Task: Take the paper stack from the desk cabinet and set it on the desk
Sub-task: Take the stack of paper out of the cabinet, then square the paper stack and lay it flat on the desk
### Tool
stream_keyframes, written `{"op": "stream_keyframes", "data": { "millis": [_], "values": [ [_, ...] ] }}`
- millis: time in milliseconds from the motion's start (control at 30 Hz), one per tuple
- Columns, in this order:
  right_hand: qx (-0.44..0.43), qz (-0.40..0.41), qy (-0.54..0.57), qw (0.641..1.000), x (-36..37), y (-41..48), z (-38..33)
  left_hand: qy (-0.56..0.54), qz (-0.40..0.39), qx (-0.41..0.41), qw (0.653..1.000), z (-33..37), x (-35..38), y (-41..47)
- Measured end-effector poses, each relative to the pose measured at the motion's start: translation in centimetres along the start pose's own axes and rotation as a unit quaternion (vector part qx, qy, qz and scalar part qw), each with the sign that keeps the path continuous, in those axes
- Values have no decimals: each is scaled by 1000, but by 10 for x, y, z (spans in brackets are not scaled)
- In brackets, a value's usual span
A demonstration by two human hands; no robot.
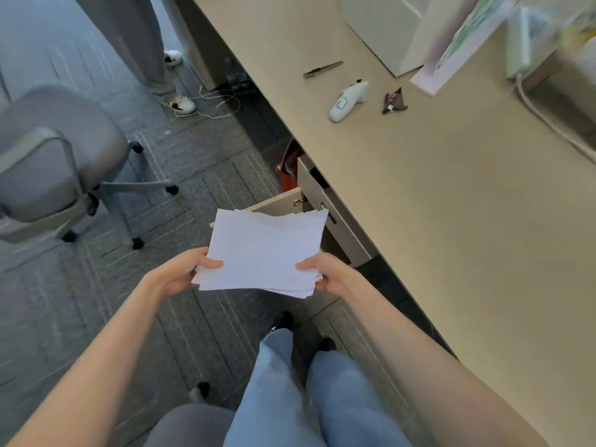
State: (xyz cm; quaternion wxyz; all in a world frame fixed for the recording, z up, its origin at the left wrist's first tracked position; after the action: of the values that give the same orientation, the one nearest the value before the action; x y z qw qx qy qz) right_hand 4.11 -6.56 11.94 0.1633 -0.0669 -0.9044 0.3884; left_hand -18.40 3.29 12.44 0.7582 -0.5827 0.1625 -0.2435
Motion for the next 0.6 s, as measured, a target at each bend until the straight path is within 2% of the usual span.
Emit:
{"op": "stream_keyframes", "data": {
  "millis": [133,233,433,600],
  "values": [
    [-53,-39,-18,998,-10,-45,-30,7,-47,46,998,9,28,-43],
    [-94,-34,-8,995,-29,-71,-52,6,-68,111,992,29,62,-71],
    [-175,47,-5,983,-98,-103,-89,56,-62,188,979,86,130,-85],
    [-200,115,24,973,-170,-120,-97,106,-88,206,969,135,197,-73]
  ]
}}
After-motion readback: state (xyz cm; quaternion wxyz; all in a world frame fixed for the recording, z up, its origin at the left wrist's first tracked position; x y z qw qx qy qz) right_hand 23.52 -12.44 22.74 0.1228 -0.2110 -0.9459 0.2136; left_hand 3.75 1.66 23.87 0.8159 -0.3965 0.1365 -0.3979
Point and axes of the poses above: each hand's wrist, its own y-axis towards the middle knuckle, its own x-axis out of the palm, z = x × y, the point moved 9 cm from there along y, towards the middle knuckle, and after that the axes turned 14 degrees about -x, right-handed, at the moved point
